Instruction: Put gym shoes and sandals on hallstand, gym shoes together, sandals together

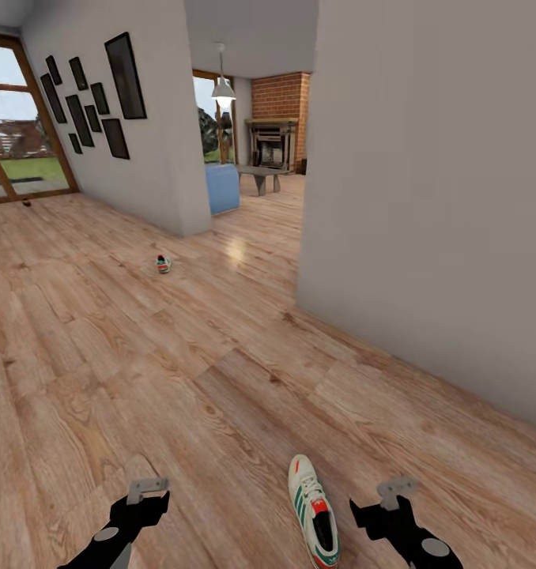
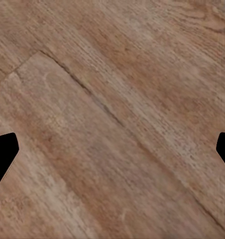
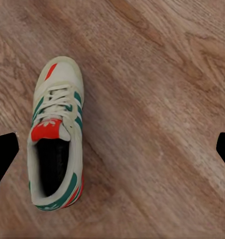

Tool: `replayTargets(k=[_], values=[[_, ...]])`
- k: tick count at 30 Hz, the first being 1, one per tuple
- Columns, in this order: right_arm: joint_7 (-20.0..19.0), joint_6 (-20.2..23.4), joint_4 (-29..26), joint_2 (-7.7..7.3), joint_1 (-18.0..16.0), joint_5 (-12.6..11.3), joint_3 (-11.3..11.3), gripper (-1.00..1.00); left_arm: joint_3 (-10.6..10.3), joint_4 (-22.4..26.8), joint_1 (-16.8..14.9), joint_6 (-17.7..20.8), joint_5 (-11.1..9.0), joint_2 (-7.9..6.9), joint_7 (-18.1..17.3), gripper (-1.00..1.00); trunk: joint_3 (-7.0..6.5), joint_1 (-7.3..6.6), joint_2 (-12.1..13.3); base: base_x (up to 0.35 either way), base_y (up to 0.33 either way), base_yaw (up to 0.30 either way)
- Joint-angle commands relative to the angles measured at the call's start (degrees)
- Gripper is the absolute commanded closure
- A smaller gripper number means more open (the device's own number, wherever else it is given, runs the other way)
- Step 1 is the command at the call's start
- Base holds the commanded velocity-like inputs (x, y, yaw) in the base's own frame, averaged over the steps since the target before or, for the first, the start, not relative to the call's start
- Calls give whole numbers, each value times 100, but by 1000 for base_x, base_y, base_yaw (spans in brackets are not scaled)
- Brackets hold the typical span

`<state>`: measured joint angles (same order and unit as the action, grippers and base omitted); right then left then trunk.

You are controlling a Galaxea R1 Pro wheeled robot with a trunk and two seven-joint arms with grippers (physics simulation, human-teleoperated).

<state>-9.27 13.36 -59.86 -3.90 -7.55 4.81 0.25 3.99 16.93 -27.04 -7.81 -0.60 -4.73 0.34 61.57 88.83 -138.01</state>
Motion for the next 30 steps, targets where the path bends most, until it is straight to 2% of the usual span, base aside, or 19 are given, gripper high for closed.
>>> replayTargets(k=[1, 15, 25, 30], values=[[-37, 36, 25, -1, -1, 52, 2, -100, 13, -5, -3, -16, -8, 4, 2, -100, 5, -1, -2, 0, 176, 0], [-76, 49, 151, 3, -1, 48, 9, -100, 14, 2, -3, -26, -11, -3, 0, -100, 5, -1, -2, 0, 240, 0], [-78, 49, 156, 3, -1, 55, 10, -100, 15, 3, -3, -36, -19, -5, -7, -100, 6, -1, -2, 0, 32, 6], [-71, 52, 152, 3, -1, 53, 10, -100, 15, 3, -3, -32, -13, 4, -7, -100, 19, -1, -2, 0, 2, 147]])
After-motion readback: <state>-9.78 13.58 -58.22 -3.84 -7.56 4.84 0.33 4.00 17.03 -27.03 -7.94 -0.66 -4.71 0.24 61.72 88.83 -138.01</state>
